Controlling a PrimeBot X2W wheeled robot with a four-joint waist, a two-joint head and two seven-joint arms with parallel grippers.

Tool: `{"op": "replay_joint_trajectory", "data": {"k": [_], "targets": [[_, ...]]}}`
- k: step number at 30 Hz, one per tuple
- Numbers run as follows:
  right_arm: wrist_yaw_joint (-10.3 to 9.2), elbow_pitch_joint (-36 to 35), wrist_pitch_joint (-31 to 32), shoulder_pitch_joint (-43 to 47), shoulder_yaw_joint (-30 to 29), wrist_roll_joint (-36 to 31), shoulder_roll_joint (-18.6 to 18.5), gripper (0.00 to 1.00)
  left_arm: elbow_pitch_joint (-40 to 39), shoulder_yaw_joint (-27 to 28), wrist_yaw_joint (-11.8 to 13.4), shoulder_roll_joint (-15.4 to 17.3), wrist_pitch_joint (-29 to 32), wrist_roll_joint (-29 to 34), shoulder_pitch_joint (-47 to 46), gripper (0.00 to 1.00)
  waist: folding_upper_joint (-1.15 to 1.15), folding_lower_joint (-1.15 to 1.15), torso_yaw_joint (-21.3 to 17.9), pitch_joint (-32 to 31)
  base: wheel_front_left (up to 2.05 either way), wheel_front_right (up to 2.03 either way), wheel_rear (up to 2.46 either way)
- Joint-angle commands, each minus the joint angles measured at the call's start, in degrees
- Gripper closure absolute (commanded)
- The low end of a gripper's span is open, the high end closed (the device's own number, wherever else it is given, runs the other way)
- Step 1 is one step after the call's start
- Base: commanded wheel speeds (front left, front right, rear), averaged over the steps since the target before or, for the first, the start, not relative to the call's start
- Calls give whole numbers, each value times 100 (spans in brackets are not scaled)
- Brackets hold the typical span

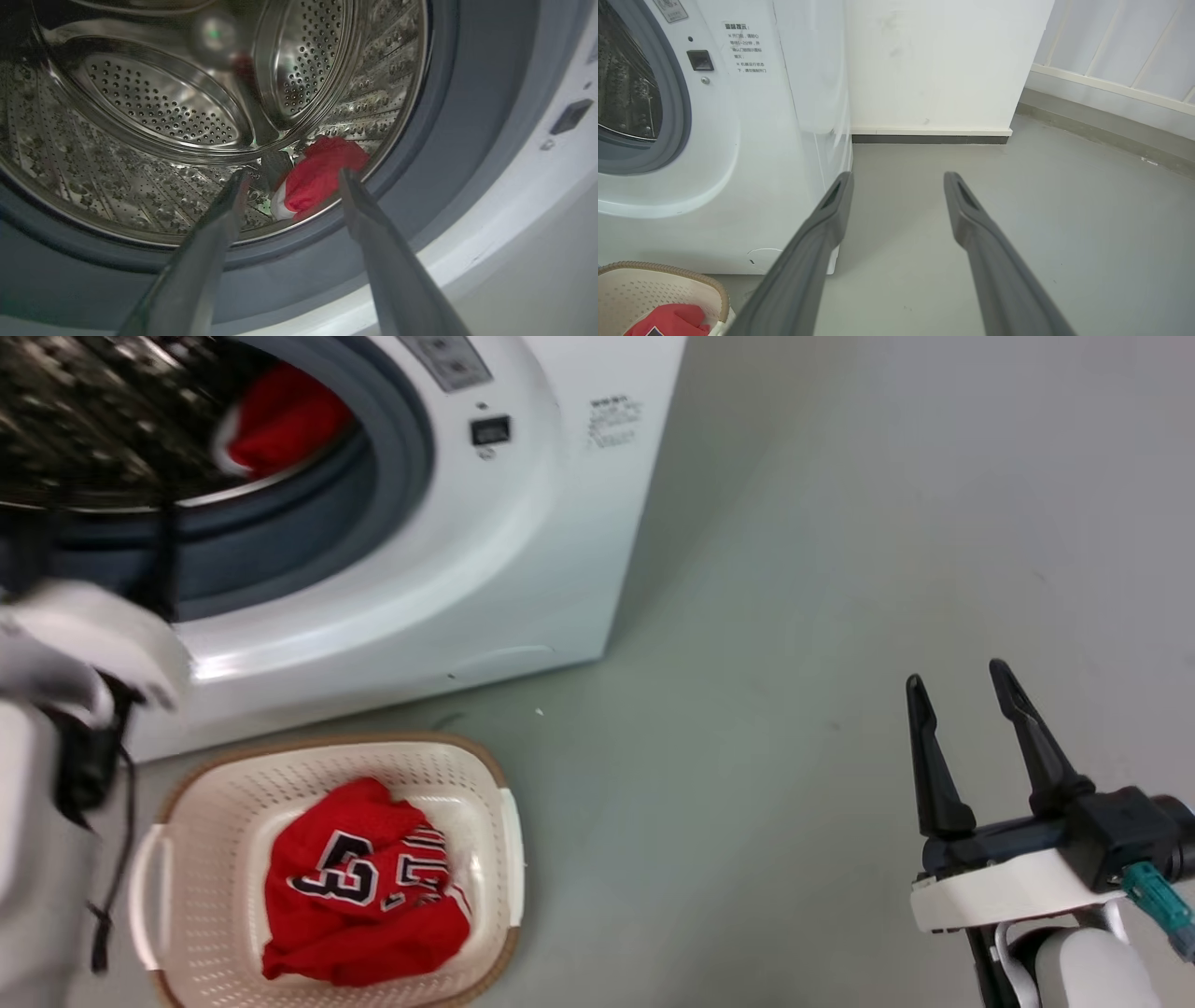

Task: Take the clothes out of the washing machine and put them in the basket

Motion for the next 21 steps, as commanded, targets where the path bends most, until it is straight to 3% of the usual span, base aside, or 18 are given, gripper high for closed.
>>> {"op": "replay_joint_trajectory", "data": {"k": [1, 7, 14, 21], "targets": [[-6, -14, -12, -91, 20, 67, 16, 0, 48, 26, -32, 97, 158, -28, -186, 0, 0, -1, -435, 540, 0, 0, 0], [-6, -102, -13, -258, 127, 399, 13, 0, 459, 166, -260, 683, 1319, -441, -1570, 0, 0, -1, -824, 1330, 0, 0, 0], [-6, -177, -12, -515, 320, 722, 17, 0, 1018, -275, -389, 1439, 2579, -428, -3170, 0, 0, -1, -1211, 2062, 0, 0, 0], [-6, -184, -12, -618, 656, 895, 17, 0, 1752, -647, -403, 1579, 3703, -647, -4473, 0, 0, -1, -1514, 2415, 0, 0, 0]]}}
